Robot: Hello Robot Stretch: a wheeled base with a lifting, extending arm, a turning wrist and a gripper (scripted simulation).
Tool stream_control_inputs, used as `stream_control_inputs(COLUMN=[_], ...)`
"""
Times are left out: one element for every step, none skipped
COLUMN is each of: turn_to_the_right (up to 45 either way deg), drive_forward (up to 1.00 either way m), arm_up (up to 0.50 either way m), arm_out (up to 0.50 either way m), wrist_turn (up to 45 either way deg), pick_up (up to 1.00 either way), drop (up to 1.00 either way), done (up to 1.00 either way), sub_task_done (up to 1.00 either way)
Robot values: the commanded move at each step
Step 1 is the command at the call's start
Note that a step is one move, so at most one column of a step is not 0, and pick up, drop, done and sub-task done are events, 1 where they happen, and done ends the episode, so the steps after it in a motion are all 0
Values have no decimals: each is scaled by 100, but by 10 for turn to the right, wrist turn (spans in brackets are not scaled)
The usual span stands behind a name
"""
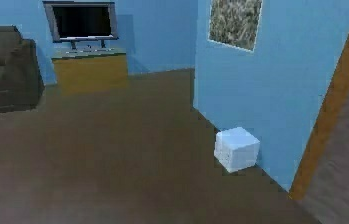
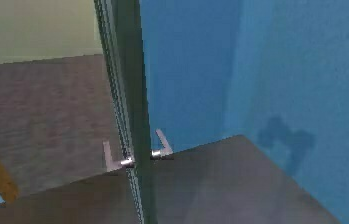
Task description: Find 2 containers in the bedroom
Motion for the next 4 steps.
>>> stream_control_inputs(turn_to_the_right=[390, 0, 180, 0], drive_forward=[0, 100, 0, 5], arm_up=[0, 0, 0, 0], arm_out=[0, 0, 0, 0], wrist_turn=[0, 0, 0, 0], pick_up=[0, 0, 0, 0], drop=[0, 0, 0, 0], done=[0, 0, 0, 0], sub_task_done=[0, 0, 0, 0])
